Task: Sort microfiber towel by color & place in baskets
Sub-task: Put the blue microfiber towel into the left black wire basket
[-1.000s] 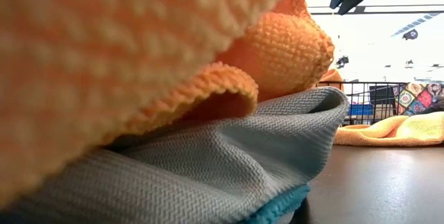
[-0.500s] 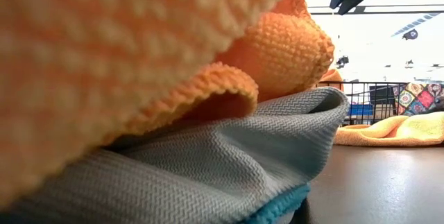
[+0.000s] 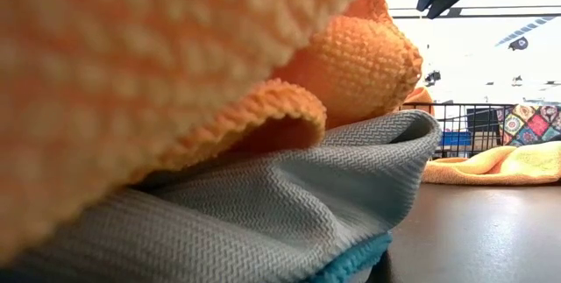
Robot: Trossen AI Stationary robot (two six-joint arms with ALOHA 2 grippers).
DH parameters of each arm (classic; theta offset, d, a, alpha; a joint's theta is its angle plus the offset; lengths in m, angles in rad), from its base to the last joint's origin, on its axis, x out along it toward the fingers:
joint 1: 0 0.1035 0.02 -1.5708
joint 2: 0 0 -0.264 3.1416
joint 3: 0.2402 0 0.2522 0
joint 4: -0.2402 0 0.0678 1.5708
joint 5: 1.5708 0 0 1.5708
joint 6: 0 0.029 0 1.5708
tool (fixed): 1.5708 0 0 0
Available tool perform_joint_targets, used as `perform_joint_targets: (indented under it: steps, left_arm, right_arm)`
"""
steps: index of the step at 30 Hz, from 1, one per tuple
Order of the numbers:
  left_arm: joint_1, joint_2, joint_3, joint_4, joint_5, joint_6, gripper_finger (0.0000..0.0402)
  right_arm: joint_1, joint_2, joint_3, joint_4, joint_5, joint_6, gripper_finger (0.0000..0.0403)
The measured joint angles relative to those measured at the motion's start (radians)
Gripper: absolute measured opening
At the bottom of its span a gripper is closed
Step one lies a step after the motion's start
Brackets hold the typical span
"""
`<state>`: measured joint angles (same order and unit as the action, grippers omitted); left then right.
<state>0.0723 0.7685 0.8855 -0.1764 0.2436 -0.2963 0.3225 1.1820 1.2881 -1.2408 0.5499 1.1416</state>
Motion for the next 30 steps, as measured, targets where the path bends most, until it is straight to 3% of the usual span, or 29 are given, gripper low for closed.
perform_joint_targets:
  steps: [7, 10, 13, 19, 22, 30]
  left_arm:
    - [0.0, 0.012, 0.125, -0.023, -0.006, 0.187, 0.0]
    - [0.0, 0.03, 0.186, -0.031, -0.096, 0.273, 0.0]
    - [0.0, 0.055, 0.257, -0.095, -0.286, 0.336, 0.0]
    - [0.0, 0.134, 0.413, -0.29, -0.822, 0.369, 0.0]
    - [0.0, 0.177, 0.477, -0.331, -0.985, 0.369, 0.0]
    - [0.0, 0.296, 0.612, -0.34, -1.002, 0.426, 0.0]
  right_arm:
    - [0.0, 0.0, 0.0, 0.0, 0.0, 0.001, 0.0123]
    - [0.0, 0.0, 0.0, 0.001, 0.0, 0.002, 0.0123]
    - [0.0, 0.0, 0.0, 0.001, 0.0, 0.003, 0.0123]
    - [0.0, 0.0, 0.0, 0.002, 0.001, 0.003, 0.0123]
    - [0.0, 0.0, 0.0, 0.002, 0.001, 0.003, 0.0123]
    - [0.0, 0.0, 0.0, 0.002, 0.002, 0.002, 0.0123]
